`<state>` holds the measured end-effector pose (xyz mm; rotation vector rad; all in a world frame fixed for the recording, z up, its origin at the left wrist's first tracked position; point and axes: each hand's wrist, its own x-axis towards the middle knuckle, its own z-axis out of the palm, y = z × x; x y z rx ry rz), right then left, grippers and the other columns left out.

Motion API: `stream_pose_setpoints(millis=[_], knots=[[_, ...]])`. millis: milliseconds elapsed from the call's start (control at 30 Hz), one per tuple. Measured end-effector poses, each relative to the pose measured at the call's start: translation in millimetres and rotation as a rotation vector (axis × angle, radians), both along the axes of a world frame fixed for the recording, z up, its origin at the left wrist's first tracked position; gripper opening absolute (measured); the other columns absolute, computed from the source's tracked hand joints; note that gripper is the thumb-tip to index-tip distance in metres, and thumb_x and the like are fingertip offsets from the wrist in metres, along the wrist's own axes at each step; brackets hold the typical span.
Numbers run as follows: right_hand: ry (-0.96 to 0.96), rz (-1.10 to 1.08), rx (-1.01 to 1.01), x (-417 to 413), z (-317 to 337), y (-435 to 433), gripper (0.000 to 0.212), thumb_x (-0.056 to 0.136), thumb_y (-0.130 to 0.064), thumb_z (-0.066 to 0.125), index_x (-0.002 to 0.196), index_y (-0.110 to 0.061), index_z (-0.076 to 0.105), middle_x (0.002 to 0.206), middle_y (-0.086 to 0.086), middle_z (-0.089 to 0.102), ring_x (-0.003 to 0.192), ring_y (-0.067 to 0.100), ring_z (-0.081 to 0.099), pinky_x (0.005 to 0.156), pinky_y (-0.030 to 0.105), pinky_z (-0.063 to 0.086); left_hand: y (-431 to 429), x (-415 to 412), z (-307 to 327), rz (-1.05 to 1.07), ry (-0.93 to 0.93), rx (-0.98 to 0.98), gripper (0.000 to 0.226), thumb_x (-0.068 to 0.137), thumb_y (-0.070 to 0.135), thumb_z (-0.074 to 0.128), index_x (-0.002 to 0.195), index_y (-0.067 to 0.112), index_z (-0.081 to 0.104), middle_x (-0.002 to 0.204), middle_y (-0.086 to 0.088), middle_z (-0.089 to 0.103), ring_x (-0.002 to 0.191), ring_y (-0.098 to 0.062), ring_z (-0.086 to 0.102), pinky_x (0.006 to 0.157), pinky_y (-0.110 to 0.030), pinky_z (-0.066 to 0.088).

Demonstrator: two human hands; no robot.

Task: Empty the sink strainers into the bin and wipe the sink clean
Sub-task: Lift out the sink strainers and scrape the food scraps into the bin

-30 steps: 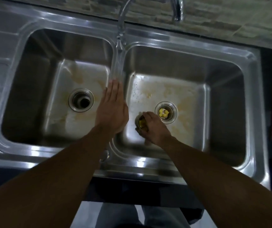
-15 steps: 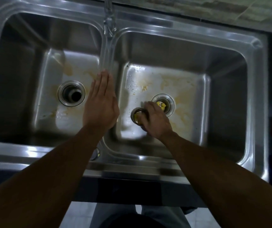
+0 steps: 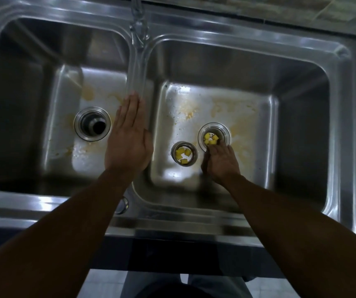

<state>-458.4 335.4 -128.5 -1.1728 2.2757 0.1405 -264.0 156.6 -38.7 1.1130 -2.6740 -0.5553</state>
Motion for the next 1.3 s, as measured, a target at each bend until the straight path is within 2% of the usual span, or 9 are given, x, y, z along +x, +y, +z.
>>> stream_pose_setpoints(millis=[67,233,567,767,933,1033,1167,1233,1300], knots=[[0.016,0.009,-0.020,-2,-2,-1,0.048,0.103,-0.027,0.038,0.147,-0.009,0.043,0.156,0.014,0.040,0.150,0.030,0.025,0.123,0.041,0.016,0,0,-1,0.000,0.009,0.003,0.062,0.099,0.016,0.032,0.158,0.001,0.020,0.167,-0.017,0.016,0.157,-0.027,0.010,0.127,-0.047,0.016],[0.094,-0.009,-0.151,-5,-6,2,0.035,0.097,-0.026,0.048,0.123,-0.008,0.063,0.125,0.013,0.065,0.122,0.031,0.051,0.106,0.038,0.034,-1,0,-1,0.001,0.012,0.008,0.061,0.100,0.017,0.033,0.158,0.001,0.021,0.167,-0.017,0.017,0.157,-0.026,0.010,0.127,-0.047,0.016],[0.197,0.072,-0.250,-20,-14,3,0.024,0.090,-0.025,0.058,0.104,-0.014,0.074,0.108,0.011,0.070,0.108,0.034,0.055,0.091,0.039,0.040,0,-2,-1,0.015,0.014,0.002,0.062,0.100,0.021,0.032,0.158,0.001,0.021,0.167,-0.016,0.017,0.157,-0.024,0.009,0.128,-0.044,0.014],[0.199,0.035,-0.290,-30,-13,3,0.030,0.080,-0.033,0.068,0.097,-0.010,0.076,0.132,0.014,0.051,0.123,0.032,0.045,0.097,0.039,0.047,1,-2,1,0.006,0.024,-0.002,0.063,0.098,0.019,0.033,0.157,-0.001,0.021,0.166,-0.018,0.018,0.157,-0.027,0.011,0.127,-0.047,0.016],[0.018,-0.005,-0.238,-34,-4,-3,0.030,0.080,-0.039,0.075,0.092,-0.012,0.072,0.156,0.007,0.033,0.137,0.029,0.039,0.099,0.041,0.052,2,-3,3,0.022,0.031,0.015,0.064,0.097,0.018,0.034,0.157,-0.001,0.022,0.166,-0.018,0.017,0.157,-0.028,0.011,0.127,-0.047,0.015],[0.001,-0.058,-0.301,-33,7,-1,0.039,0.080,-0.033,0.075,0.111,-0.014,0.061,0.149,0.010,0.036,0.130,0.030,0.042,0.095,0.046,0.054,2,-2,2,0.020,0.024,0.010,0.064,0.098,0.019,0.034,0.157,0.000,0.021,0.166,-0.018,0.017,0.157,-0.028,0.010,0.128,-0.046,0.014],[-0.041,-0.217,-0.428,-33,30,8,0.080,0.075,-0.027,0.078,0.142,-0.018,0.036,0.137,0.011,0.037,0.121,0.027,0.047,0.092,0.042,0.056,0,-1,0,0.016,0.007,-0.005,0.063,0.099,0.021,0.032,0.157,-0.001,0.020,0.166,-0.019,0.017,0.157,-0.029,0.011,0.128,-0.045,0.012],[-0.048,-0.212,-0.361,-35,39,16,0.091,0.073,-0.034,0.082,0.147,-0.019,0.032,0.137,0.012,0.035,0.119,0.027,0.048,0.093,0.038,0.054,0,-1,0,0.016,0.009,-0.008,0.062,0.101,0.023,0.028,0.157,-0.001,0.021,0.166,-0.019,0.018,0.157,-0.029,0.011,0.128,-0.044,0.010],[-0.049,-0.192,-0.284,-35,44,25,0.087,0.073,-0.043,0.080,0.144,-0.019,0.037,0.135,0.010,0.034,0.116,0.028,0.051,0.094,0.037,0.054,0,-1,-1,0.013,0.010,-0.012,0.062,0.101,0.025,0.026,0.157,0.000,0.021,0.166,-0.019,0.018,0.157,-0.028,0.011,0.129,-0.043,0.010]])
